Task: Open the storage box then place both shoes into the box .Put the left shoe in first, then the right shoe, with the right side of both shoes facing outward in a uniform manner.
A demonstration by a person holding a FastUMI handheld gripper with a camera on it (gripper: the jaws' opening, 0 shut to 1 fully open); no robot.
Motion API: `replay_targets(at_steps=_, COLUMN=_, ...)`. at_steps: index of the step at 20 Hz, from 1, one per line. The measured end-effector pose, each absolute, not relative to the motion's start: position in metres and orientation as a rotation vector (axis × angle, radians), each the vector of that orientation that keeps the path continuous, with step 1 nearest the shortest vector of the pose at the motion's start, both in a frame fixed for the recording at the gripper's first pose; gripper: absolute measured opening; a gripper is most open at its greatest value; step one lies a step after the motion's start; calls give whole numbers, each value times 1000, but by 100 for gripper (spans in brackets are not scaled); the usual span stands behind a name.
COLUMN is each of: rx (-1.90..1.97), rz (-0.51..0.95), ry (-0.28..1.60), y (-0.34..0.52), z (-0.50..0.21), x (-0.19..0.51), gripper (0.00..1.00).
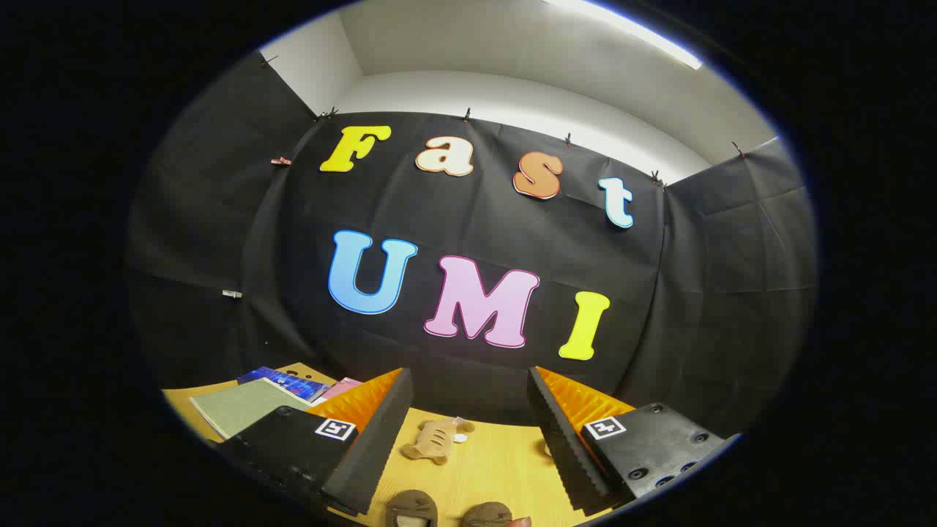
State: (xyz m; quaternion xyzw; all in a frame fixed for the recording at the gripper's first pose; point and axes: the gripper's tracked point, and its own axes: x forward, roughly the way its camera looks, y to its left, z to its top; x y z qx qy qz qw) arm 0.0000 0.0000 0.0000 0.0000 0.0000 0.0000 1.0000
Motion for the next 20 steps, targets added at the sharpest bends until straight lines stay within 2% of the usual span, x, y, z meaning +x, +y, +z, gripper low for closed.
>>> replay_targets(at_steps=20, rx=6, rz=42, ry=5, y=15, z=-2, x=9, gripper=97)
